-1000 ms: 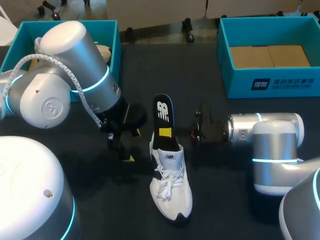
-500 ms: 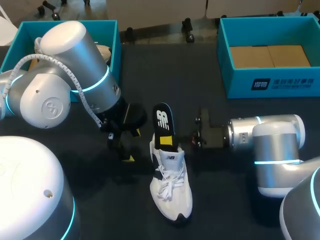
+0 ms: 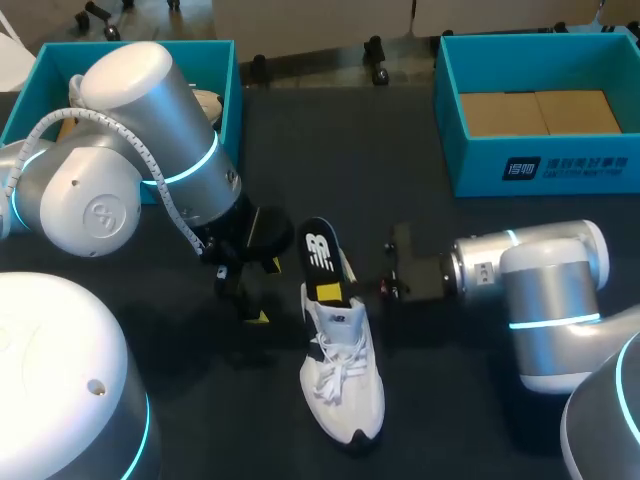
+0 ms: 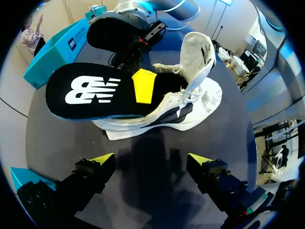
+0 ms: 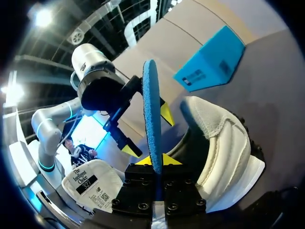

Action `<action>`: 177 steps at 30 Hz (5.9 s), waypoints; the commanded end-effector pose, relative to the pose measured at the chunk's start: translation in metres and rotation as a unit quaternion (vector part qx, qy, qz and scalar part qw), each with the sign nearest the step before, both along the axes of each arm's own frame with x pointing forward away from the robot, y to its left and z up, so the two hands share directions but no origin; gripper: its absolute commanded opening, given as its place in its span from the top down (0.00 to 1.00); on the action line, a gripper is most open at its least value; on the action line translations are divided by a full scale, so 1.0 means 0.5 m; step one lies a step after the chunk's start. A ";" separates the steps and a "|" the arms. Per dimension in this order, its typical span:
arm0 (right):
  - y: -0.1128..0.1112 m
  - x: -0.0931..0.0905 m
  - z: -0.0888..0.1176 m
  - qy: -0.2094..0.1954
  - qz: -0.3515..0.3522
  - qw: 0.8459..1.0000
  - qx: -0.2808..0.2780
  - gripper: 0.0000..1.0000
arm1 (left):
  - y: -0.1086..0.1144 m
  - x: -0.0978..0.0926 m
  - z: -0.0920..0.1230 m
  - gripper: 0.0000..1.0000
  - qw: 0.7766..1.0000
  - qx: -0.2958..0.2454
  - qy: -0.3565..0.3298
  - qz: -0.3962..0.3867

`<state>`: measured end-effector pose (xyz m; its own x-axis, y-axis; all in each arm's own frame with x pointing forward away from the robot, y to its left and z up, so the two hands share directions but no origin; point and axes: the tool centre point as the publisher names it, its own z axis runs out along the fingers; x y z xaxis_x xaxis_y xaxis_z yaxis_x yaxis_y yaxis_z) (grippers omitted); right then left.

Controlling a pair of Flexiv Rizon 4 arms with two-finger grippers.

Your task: Take the shoe out of the shoebox, open the shoe tongue, remove and reinsert the insole, then place the shoe into the shoebox

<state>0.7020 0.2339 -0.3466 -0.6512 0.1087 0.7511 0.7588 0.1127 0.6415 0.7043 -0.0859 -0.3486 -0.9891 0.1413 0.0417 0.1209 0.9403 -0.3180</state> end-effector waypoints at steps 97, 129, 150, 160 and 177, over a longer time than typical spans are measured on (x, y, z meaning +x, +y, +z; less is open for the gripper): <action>-0.009 -0.021 -0.005 0.039 -0.104 0.994 0.013 1.00 | 0.002 -0.003 0.001 0.00 1.000 0.000 -0.001 0.000; -0.006 0.043 0.024 -0.003 -0.081 0.997 0.005 1.00 | 0.002 -0.003 0.001 0.00 1.000 0.000 -0.001 0.000; -0.003 0.019 0.042 -0.031 -0.098 0.995 -0.012 0.56 | 0.002 -0.003 0.001 0.00 1.000 0.000 -0.001 0.000; -0.003 0.045 0.062 -0.048 -0.088 0.995 -0.025 0.62 | 0.002 -0.003 0.001 0.00 1.000 0.000 -0.001 0.000; -0.004 0.037 0.020 -0.010 -0.093 0.996 -0.013 1.00 | 0.002 -0.003 0.001 0.00 1.000 0.000 -0.001 0.000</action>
